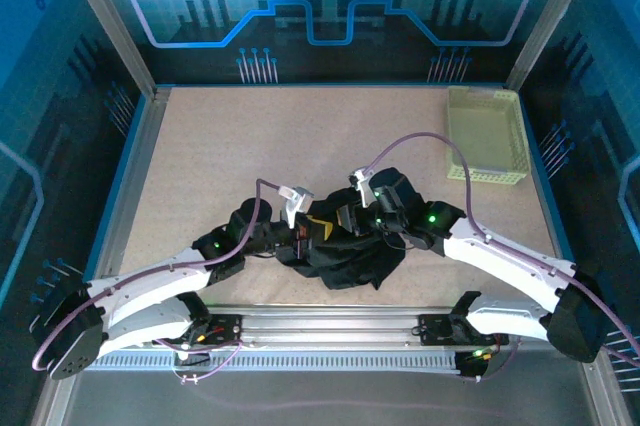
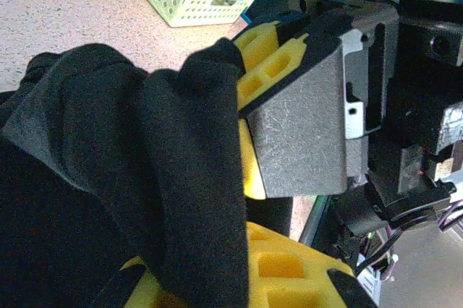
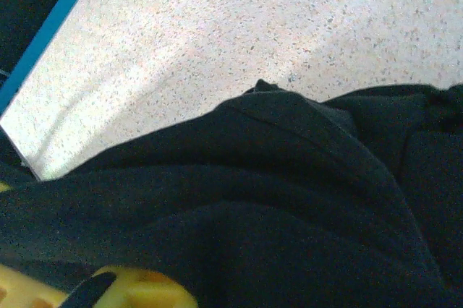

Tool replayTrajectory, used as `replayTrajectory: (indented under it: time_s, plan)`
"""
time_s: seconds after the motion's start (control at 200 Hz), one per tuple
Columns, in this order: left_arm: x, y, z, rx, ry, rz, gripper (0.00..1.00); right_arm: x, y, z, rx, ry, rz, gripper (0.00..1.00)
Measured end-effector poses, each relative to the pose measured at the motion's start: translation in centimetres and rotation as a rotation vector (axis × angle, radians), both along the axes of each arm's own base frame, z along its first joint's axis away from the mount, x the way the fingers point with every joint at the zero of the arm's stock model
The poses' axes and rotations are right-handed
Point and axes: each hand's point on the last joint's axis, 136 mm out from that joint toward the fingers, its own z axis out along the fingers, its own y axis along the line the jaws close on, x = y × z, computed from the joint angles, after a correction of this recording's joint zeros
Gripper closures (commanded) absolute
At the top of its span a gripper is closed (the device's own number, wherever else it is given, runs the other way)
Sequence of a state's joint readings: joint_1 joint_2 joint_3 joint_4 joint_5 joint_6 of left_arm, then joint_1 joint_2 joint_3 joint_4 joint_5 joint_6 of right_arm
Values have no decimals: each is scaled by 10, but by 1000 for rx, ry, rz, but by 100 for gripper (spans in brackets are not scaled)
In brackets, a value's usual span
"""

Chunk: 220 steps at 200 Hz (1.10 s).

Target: Fold the inside-out t-shirt

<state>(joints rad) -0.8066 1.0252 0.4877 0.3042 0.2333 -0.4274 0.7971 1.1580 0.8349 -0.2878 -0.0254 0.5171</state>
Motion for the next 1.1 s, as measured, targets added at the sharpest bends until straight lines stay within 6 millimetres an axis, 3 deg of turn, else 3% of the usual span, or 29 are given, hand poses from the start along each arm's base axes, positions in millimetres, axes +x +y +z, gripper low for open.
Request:
replayTrajectory:
  time_s: [0.06, 0.125, 0.245, 0.35, 0.41, 0.495, 0.605, 0.675, 0.77, 0.976, 1.101]
  plan:
    - [1, 1, -2, 10, -3, 4, 100, -1, 0, 2, 2, 3, 0, 100]
    - [3, 4, -6, 32, -2, 21, 100, -2, -2, 8, -2, 3, 1, 100]
    - [11, 13, -18, 107, -15, 76, 100, -6, -5, 42, 32, -28, 4, 100]
    - [28, 19, -7, 150, -71, 155, 79, -14, -8, 65, 53, -34, 19, 100]
    - [40, 26, -3, 187, -81, 217, 73, -15, -11, 75, 60, -41, 11, 100]
    - [55, 38, -15, 276, -56, 288, 67, -15, -12, 89, 81, -49, 5, 100]
    - [67, 46, -26, 391, -11, 343, 63, -15, -10, 91, 94, -31, -1, 100]
    - [71, 53, -25, 444, -15, 390, 52, -15, -6, 86, 97, -3, -2, 100]
    - [61, 60, -17, 498, -78, 438, 46, -12, 0, 81, 107, 30, -12, 100]
    - [22, 59, 34, 388, -258, 408, 44, -8, 7, 83, 151, 64, -39, 100]
    - [15, 53, 42, 333, -289, 370, 43, -3, 12, 88, 165, 78, -53, 100]
